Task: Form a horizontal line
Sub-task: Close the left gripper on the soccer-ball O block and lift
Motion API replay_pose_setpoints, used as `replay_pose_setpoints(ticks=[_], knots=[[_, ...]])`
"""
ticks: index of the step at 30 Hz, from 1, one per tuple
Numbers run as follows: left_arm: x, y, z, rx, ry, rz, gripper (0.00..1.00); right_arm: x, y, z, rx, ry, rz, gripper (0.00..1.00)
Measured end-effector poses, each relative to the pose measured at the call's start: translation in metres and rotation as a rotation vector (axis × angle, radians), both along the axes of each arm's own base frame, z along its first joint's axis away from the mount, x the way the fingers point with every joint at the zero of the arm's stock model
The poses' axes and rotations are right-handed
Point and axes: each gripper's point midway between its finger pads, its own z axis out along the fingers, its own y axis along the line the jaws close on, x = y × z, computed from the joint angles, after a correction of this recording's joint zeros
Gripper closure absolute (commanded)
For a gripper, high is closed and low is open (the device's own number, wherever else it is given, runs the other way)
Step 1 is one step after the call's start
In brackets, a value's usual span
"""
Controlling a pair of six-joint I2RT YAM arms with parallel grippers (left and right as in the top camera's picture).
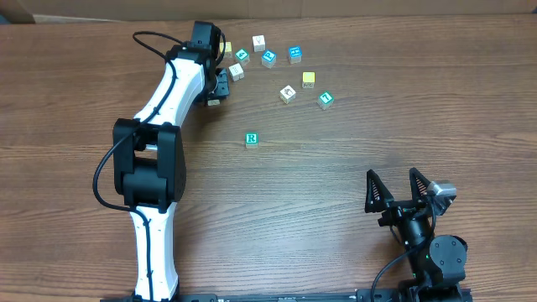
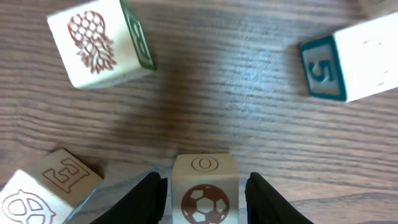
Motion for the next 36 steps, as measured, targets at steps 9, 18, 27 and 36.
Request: replay_pose_setpoints(ticks=[9, 18, 27, 36], knots=[[-0.0029, 0.0005, 0.0001, 0.002, 0.013, 0.000, 0.63, 0.0000, 0.0000, -0.0001, 0.000, 0.000, 0.000, 0.00], [-0.0079, 0.0014, -0.0013, 0.005, 0.034, 0.004, 0.62, 0.0000, -0.0001, 0.0000, 0.000, 0.000, 0.000, 0.00], [-0.0077, 0.0014, -0.0013, 0.001, 0.033, 0.016, 0.63, 0.0000, -0.0001, 0.0000, -0.001, 0.000, 0.000, 0.00], [-0.0045, -0.0006, -0.0004, -0.012, 0.018, 0.034, 0.64, 0.0000, -0.0001, -0.0001, 0.000, 0.000, 0.000, 0.00]])
